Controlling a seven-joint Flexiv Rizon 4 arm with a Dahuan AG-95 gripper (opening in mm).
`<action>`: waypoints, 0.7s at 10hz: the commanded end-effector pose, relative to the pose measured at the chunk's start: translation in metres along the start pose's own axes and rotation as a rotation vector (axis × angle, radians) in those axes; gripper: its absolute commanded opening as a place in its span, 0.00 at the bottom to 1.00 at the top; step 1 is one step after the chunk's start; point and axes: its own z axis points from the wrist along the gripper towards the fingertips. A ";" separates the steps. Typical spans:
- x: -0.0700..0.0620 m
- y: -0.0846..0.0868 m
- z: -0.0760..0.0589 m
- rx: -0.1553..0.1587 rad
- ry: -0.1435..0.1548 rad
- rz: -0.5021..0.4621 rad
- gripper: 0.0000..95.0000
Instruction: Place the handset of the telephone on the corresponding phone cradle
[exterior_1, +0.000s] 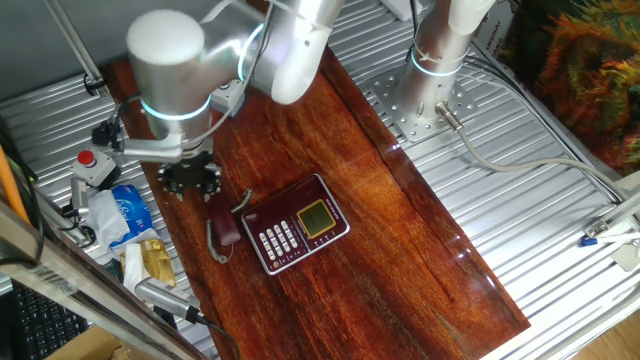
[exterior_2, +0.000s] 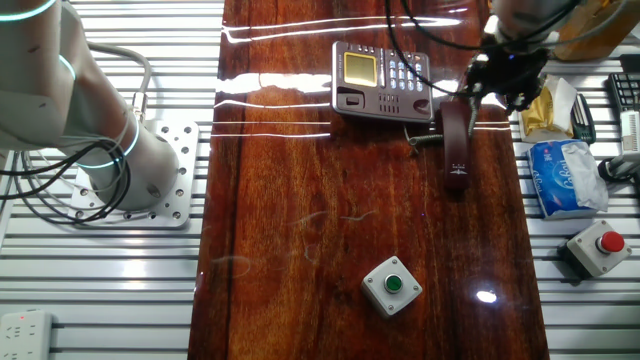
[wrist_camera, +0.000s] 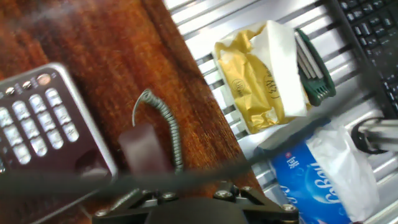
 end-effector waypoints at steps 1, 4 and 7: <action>0.004 0.008 0.002 -0.041 -0.001 -0.054 0.40; -0.002 0.019 0.005 -0.064 0.000 -0.109 0.40; -0.004 0.033 0.009 -0.067 -0.010 -0.153 0.40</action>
